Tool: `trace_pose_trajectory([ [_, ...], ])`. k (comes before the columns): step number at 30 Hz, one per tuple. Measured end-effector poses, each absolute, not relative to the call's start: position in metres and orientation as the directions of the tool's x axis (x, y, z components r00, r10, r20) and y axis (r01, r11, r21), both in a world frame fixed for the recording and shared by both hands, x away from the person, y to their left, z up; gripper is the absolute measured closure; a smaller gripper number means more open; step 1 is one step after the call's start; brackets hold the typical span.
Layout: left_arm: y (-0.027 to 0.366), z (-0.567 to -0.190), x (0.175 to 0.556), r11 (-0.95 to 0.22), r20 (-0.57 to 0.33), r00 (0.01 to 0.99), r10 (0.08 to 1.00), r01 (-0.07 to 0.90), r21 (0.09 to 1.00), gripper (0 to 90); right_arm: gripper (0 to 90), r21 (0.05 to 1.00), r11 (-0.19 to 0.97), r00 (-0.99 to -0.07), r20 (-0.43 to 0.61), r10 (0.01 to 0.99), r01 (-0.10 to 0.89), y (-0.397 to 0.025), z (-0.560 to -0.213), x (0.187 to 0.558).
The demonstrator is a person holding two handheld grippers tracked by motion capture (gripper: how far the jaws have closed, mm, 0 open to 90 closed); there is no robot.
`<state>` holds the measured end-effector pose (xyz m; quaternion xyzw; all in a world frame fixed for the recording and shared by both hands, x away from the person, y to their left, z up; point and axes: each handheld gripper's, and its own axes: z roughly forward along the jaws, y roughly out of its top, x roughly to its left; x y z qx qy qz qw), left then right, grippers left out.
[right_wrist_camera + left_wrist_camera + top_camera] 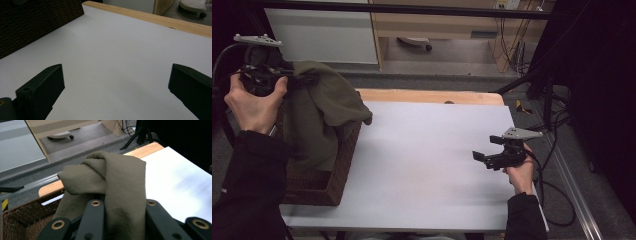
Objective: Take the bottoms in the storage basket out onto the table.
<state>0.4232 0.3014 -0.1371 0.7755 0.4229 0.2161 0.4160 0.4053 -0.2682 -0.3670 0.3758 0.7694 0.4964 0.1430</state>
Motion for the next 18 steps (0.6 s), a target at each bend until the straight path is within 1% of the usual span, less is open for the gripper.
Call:
trace_pose_trajectory([
  [18,0.274,-0.136,0.429,-0.326,-0.014,0.592,0.806,0.464,0.824,79.3,1.2,0.872,0.223,-0.677,0.154,0.72,0.435,-0.269,-0.366,0.405],
])
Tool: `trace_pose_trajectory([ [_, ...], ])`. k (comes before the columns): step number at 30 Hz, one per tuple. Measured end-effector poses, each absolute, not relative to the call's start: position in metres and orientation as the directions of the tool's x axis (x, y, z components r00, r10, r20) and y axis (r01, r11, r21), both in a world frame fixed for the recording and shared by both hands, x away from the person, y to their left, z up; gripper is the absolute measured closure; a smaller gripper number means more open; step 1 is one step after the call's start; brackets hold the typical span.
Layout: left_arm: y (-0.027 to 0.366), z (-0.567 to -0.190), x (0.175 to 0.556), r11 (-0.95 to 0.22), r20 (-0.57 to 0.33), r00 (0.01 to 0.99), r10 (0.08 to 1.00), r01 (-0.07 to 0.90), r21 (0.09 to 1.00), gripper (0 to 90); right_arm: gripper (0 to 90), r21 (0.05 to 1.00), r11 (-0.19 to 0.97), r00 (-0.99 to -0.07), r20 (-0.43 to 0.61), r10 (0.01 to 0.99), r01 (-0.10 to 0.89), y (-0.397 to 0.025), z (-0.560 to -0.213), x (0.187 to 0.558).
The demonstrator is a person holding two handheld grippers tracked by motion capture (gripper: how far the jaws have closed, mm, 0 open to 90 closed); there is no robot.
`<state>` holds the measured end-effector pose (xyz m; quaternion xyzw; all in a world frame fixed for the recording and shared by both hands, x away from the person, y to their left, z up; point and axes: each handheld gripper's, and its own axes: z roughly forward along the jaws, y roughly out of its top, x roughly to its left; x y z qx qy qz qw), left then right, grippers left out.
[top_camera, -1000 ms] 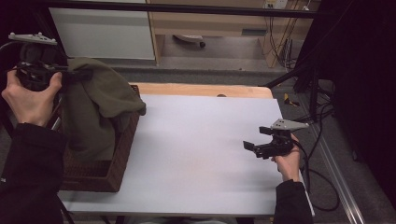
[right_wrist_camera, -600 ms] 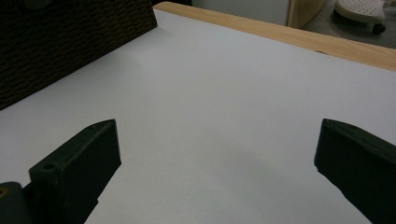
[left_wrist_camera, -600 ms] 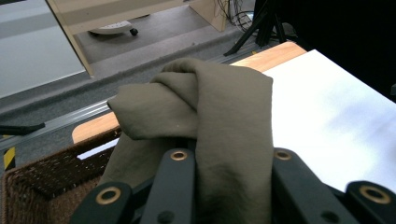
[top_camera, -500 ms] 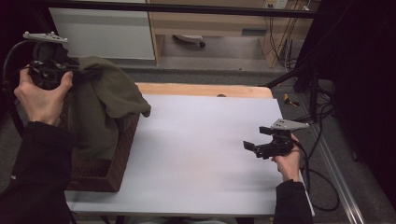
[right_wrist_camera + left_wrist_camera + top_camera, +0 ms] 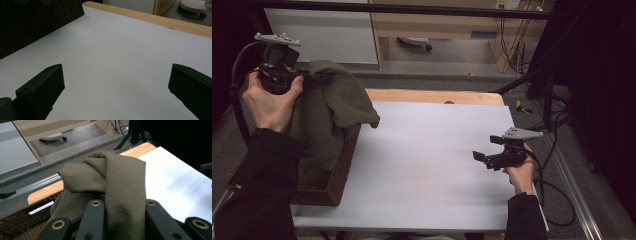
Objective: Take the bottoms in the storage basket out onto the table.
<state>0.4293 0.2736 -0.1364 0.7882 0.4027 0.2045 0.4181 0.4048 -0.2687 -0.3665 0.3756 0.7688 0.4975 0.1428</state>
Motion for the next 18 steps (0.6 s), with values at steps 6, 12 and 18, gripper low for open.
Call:
trace_pose_trajectory([
  [6,0.265,-0.136,0.431,-0.333,-0.018,0.609,0.793,0.458,0.824,79.5,1.2,0.872,0.223,-0.677,0.154,0.719,0.435,-0.269,-0.366,0.405],
  [12,0.256,-0.136,0.432,-0.339,-0.017,0.619,0.785,0.453,0.825,79.7,1.2,0.875,0.224,-0.679,0.15,0.719,0.43,-0.27,-0.366,0.405],
  [18,0.247,-0.135,0.434,-0.349,-0.015,0.633,0.774,0.445,0.824,79.8,1.2,0.875,0.222,-0.678,0.151,0.719,0.43,-0.27,-0.366,0.405],
])
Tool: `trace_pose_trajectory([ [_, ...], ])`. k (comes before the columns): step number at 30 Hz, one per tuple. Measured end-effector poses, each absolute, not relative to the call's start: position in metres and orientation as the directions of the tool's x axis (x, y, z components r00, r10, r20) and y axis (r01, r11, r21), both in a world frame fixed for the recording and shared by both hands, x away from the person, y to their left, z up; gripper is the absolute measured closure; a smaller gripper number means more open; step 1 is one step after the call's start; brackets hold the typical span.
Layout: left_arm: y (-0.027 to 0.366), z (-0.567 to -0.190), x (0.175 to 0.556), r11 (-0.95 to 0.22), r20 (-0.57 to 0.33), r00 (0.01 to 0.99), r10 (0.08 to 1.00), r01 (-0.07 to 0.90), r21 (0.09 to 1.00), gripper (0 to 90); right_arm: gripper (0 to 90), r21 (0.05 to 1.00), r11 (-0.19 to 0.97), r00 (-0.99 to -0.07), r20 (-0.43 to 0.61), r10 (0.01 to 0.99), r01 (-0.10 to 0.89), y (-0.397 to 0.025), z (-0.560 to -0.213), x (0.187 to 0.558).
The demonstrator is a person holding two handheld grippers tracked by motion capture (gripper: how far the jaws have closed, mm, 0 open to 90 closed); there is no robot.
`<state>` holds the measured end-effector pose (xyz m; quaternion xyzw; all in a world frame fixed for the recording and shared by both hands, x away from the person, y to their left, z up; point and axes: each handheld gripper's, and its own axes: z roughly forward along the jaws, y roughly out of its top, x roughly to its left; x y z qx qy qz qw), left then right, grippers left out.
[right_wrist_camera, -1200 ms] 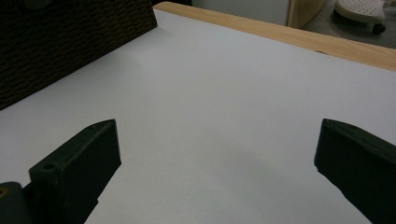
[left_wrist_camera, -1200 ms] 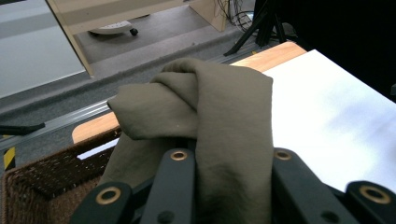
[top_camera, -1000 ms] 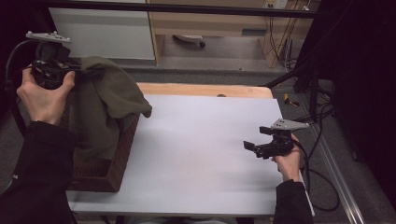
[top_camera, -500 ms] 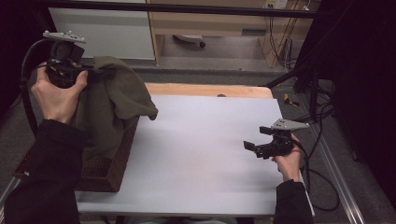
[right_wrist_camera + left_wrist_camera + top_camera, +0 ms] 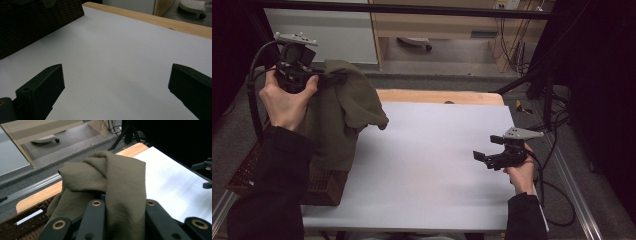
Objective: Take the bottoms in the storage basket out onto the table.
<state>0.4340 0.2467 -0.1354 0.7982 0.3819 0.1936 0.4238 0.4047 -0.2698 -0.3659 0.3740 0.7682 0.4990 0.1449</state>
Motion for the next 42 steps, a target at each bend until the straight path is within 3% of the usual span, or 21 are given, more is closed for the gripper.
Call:
trace_pose_trajectory([
  [42,0.177,-0.156,0.446,-0.422,-0.022,0.723,0.69,0.427,0.8,79.9,1.2,0.879,0.216,-0.678,0.151,0.719,0.425,-0.272,-0.364,0.403],
])
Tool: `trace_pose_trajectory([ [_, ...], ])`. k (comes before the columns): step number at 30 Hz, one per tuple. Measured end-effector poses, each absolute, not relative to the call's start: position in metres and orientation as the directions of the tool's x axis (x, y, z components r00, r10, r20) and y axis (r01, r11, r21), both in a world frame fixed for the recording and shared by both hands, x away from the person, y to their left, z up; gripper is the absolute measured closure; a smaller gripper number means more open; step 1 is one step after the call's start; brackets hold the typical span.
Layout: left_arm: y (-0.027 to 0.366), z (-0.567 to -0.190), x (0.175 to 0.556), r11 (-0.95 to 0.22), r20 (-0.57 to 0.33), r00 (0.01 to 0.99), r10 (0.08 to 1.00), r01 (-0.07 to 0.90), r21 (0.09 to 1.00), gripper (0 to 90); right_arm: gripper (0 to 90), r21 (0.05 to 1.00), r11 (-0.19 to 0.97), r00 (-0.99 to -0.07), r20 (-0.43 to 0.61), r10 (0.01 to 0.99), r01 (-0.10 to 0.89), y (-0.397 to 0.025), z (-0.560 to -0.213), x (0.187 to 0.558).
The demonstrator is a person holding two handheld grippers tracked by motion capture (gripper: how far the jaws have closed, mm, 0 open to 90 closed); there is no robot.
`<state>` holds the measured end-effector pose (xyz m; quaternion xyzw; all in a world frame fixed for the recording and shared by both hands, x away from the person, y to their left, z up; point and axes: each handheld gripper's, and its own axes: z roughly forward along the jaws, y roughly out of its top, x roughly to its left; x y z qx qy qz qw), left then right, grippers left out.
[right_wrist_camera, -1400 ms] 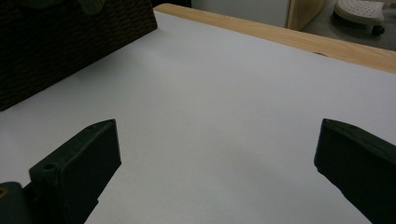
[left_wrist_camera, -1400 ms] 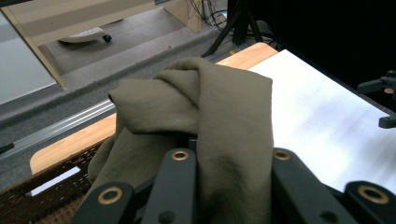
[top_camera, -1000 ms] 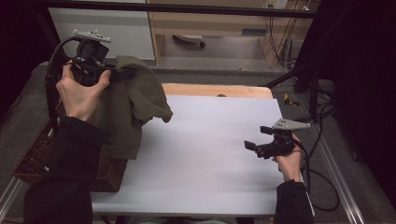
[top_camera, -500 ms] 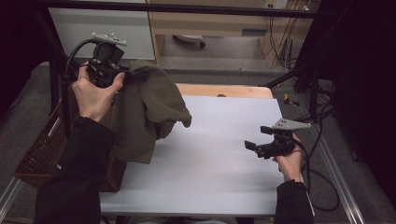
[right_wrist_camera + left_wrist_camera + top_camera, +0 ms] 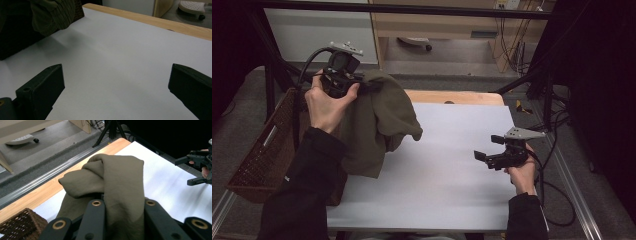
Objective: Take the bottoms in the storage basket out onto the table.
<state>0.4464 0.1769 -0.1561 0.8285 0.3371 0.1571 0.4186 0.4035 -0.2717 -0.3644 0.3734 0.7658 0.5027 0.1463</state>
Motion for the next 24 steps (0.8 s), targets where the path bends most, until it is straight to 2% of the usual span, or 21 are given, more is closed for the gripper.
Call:
trace_pose_trajectory([
  [24,0.136,-0.182,0.453,-0.457,-0.032,0.765,0.643,0.416,0.786,79.9,1.2,0.88,0.215,-0.678,0.151,0.719,0.424,-0.272,-0.364,0.403],
])
